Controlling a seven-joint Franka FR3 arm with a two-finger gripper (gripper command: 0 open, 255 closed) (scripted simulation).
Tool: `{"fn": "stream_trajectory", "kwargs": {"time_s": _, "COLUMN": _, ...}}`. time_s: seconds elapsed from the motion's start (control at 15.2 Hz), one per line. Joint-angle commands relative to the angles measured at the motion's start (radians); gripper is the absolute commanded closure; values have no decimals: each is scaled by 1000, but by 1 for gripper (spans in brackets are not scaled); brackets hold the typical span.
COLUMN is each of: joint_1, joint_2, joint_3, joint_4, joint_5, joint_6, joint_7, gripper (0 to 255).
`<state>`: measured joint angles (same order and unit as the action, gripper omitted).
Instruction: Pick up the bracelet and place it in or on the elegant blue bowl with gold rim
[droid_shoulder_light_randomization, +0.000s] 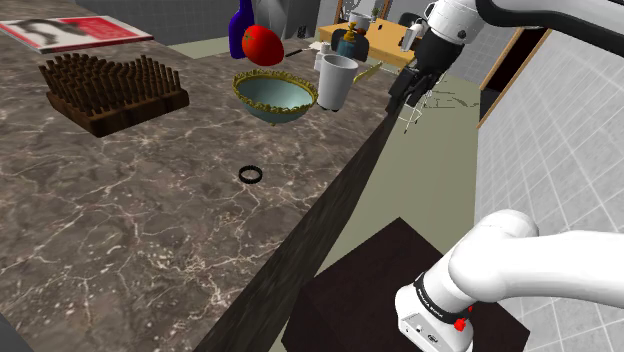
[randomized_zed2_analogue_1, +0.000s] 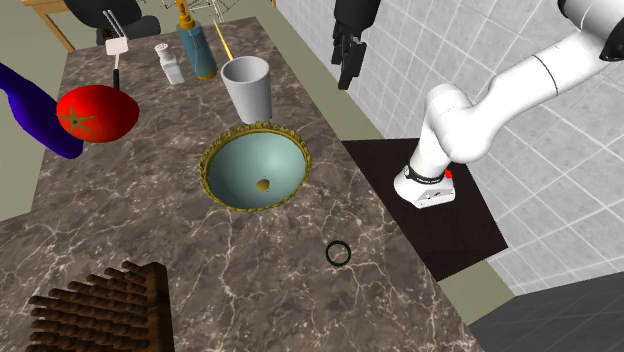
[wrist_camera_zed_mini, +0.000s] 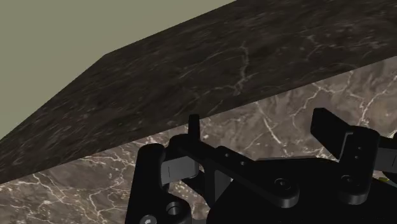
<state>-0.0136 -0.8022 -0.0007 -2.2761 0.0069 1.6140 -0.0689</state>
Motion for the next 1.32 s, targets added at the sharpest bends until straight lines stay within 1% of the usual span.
{"fn": "stream_trajectory", "kwargs": {"time_s": 0.0, "joint_1": 0, "joint_2": 0, "joint_3": 0, "joint_4": 0, "joint_5": 0, "joint_6": 0, "joint_7": 0, "gripper": 0}}
{"fn": "stream_trajectory", "kwargs": {"time_s": 0.59, "joint_1": 57, "joint_2": 112, "joint_3": 197, "joint_4": 63, "joint_5": 103, "joint_6": 12, "joint_7": 201, "gripper": 0}}
{"fn": "stream_trajectory", "kwargs": {"time_s": 0.92, "joint_1": 79, "joint_2": 210, "joint_3": 305, "joint_4": 134, "joint_5": 142, "joint_6": 23, "joint_7": 314, "gripper": 0}}
{"fn": "stream_trajectory", "kwargs": {"time_s": 1.25, "joint_1": 92, "joint_2": 331, "joint_3": 414, "joint_4": 231, "joint_5": 159, "joint_6": 34, "joint_7": 431, "gripper": 0}}
